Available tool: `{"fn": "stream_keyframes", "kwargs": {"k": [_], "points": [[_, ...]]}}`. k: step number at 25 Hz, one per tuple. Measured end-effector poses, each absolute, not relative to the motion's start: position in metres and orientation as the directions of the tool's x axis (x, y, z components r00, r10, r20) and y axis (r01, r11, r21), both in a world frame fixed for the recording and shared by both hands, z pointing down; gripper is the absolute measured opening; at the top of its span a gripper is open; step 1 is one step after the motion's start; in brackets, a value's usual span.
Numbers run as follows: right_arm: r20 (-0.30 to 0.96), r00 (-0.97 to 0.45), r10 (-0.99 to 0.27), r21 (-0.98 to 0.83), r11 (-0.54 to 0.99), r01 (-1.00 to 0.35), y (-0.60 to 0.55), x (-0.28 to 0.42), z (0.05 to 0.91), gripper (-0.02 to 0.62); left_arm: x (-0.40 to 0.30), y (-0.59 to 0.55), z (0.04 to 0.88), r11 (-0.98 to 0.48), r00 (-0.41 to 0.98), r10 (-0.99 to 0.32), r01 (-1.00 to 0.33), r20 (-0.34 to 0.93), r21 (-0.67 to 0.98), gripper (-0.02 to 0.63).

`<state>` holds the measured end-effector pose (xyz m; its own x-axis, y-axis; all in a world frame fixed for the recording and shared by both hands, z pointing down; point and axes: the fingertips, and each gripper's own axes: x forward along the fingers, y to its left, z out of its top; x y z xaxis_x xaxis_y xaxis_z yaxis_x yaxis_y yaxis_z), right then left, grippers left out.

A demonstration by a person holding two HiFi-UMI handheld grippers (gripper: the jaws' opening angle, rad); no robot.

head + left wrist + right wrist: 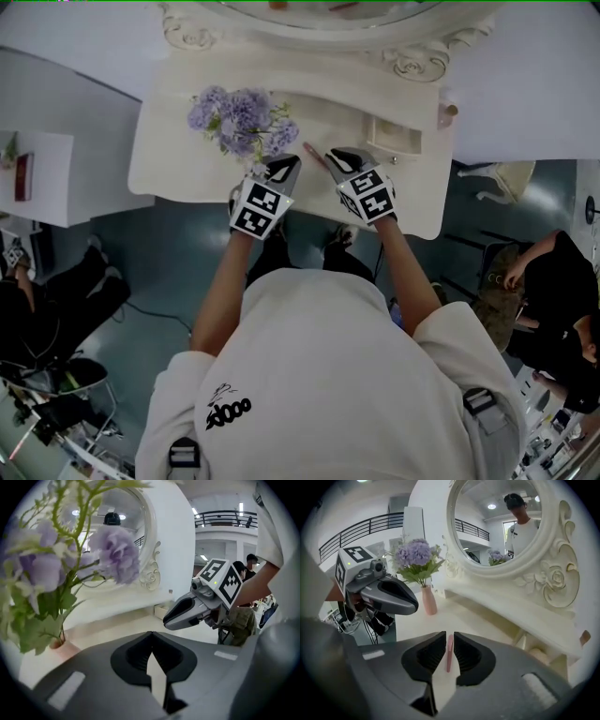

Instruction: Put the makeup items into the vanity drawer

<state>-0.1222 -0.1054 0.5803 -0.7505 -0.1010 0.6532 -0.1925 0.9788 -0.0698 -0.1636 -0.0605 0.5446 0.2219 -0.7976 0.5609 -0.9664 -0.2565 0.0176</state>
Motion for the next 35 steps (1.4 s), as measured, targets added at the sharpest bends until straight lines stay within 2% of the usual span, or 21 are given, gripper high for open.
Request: {"fn": "stream_keyframes", "kwargs": {"k": [8, 15, 20, 22, 28, 35], "points": [[0.755, -0.656, -0.014, -0.104, 0.985, -0.141, -0.093, -0.116, 0.643, 0.069, -0.165, -0.036, 0.581, -0.189, 0.184, -0.762, -0.980, 0.621, 0.059, 0.017], [0.787, -0.617, -0.001, -0.105, 0.985, -0.135, -0.090, -0.118, 0.666, 0.075, -0.165, -0.019, 0.597, -0.149, 0.169, -0.747, -0.985, 0.643, 0.087, 0.017], [0.794, -0.608, -0.017, -0.089, 0.985, -0.145, -0.093, -0.116, 0.674, 0.069, -0.164, -0.015, 0.599, -0.138, 0.162, -0.744, -0.987, 0.648, 0.088, 0.017], [0.795, -0.606, -0.026, -0.081, 0.985, -0.149, -0.094, -0.117, 0.674, 0.041, -0.164, -0.014, 0.598, -0.138, 0.161, -0.745, -0.987, 0.647, 0.087, 0.017], [0.794, -0.606, -0.035, -0.084, 0.982, -0.166, -0.094, -0.112, 0.670, 0.038, -0.158, -0.021, 0.592, -0.165, 0.174, -0.748, -0.984, 0.641, 0.074, 0.017], [0.746, -0.653, -0.132, -0.068, 0.960, -0.273, -0.110, -0.081, 0.635, 0.038, -0.139, -0.049, 0.575, -0.263, 0.238, -0.753, -0.963, 0.613, 0.051, 0.017]]}}
